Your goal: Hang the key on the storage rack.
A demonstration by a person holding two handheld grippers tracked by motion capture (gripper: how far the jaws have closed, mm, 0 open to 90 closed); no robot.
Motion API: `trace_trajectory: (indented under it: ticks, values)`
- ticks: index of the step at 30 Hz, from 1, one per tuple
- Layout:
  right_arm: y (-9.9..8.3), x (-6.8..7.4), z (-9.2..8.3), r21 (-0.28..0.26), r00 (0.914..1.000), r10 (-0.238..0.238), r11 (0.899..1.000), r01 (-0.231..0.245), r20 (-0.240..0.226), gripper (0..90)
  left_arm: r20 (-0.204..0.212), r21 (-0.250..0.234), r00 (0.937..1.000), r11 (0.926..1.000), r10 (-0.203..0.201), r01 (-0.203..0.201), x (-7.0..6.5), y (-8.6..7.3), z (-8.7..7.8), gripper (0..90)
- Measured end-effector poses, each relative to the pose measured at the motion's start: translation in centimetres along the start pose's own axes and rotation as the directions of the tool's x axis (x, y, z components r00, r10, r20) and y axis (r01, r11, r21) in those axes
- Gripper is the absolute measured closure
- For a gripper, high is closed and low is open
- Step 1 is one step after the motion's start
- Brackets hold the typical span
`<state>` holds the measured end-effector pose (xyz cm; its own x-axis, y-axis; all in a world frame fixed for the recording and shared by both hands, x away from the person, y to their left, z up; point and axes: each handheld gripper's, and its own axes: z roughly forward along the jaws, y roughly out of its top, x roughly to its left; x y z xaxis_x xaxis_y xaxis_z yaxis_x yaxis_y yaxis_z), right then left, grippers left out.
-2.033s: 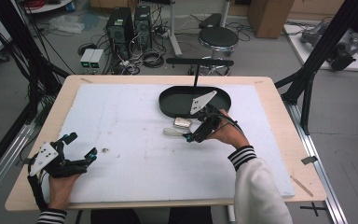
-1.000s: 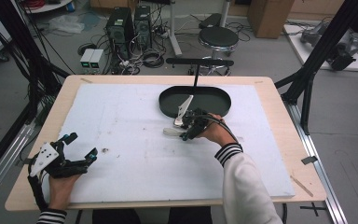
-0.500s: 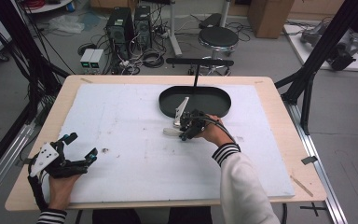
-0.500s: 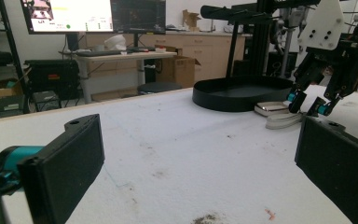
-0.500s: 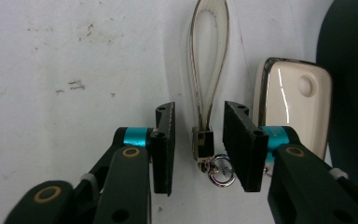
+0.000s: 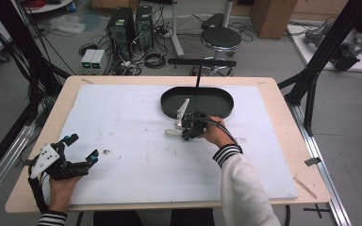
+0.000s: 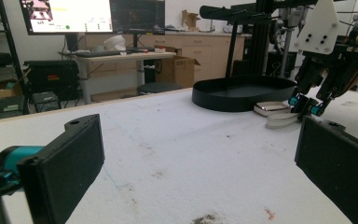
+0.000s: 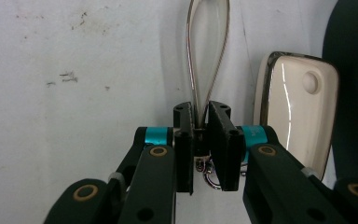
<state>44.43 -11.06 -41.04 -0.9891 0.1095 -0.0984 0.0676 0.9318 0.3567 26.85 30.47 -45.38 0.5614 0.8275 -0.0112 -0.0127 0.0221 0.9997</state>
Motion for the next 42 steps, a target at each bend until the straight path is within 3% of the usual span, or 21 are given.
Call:
trace_trajectory:
  ticks: [13,15,17,22,24,25,26,27,30,32,33,36,38,40,42]
  values:
    - [0.2,0.3,-0.1,-0.006,0.9999,-0.003,1.0,0.003,0.012,81.9,0.001,-0.002,1.0,1.0,-0.002,0.002,0.0,0.0,0.0,1.7]
    - [0.3,0.2,-0.4,-0.029,0.9997,0.023,0.999,-0.023,-0.001,81.9,-0.001,-0.002,1.0,1.0,-0.004,0.004,0.0,0.0,0.0,1.7]
    - [0.3,0.1,-0.7,-0.047,0.9968,0.079,0.996,-0.078,0.014,81.9,0.0,-0.002,1.0,1.0,-0.003,0.003,0.0,0.0,0.0,1.7]
    - [-0.1,-0.3,-1.9,-0.117,0.9901,0.139,0.984,-0.135,0.024,81.9,-0.002,-0.003,1.0,1.0,-0.006,0.006,0.0,0.0,0.0,1.7]
    - [-0.5,-0.6,-2.8,-0.177,0.9808,0.193,0.967,-0.185,0.029,81.9,-0.002,-0.003,1.0,1.0,-0.006,0.006,0.0,0.0,0.0,1.7]
    - [-0.5,-0.6,-2.8,-0.177,0.9808,0.193,0.967,-0.185,0.029,81.9,-0.002,-0.004,1.0,1.0,-0.006,0.006,0.0,0.0,0.0,1.7]
    - [-0.8,-0.8,-3.4,-0.226,0.9764,0.215,0.953,-0.204,0.023,81.9,-0.001,-0.002,1.0,1.0,-0.003,0.003,0.0,0.0,0.0,1.7]
    - [-0.8,-0.8,-3.4,-0.226,0.9764,0.215,0.953,-0.204,0.023,81.9,-0.001,-0.004,1.0,1.0,-0.003,0.003,0.0,0.0,0.0,1.7]
    - [-1.3,-0.9,-4.3,-0.285,0.9662,0.257,0.928,-0.241,0.021,81.9,-0.001,-0.004,1.0,1.0,-0.003,0.003,0.0,0.0,0.0,1.7]
    - [-1.6,-1.0,-5.3,-0.342,0.9563,0.29,0.903,-0.261,0.036,81.9,-0.001,-0.004,1.0,1.0,-0.002,0.002,0.0,0.0,0.0,1.7]
    - [-1.6,-1.0,-5.3,-0.342,0.9563,0.29,0.903,-0.261,0.036,81.9,-0.002,-0.003,1.0,1.0,-0.002,0.002,0.0,0.0,0.0,1.7]
    - [-1.9,-1.1,-6.1,-0.393,0.9428,0.327,0.876,-0.278,0.062,81.9,-0.002,-0.003,1.0,1.0,-0.001,0.001,0.0,0.0,0.0,1.7]
    - [-2.2,-1.1,-6.6,-0.414,0.9339,0.345,0.867,-0.278,0.095,81.9,-0.001,-0.003,1.0,1.0,-0.001,0.001,0.0,0.0,0.0,1.7]
    - [-2.4,-1.2,-7.0,-0.442,0.9207,0.376,0.847,-0.295,0.106,81.9,-0.004,-0.004,1.0,1.0,-0.003,0.003,0.0,0.0,0.0,1.7]
    - [-2.6,-1.2,-7.5,-0.454,0.9073,0.396,0.841,-0.296,0.142,81.9,-0.006,-0.004,1.0,1.0,-0.004,0.004,0.0,0.0,0.0,1.7]
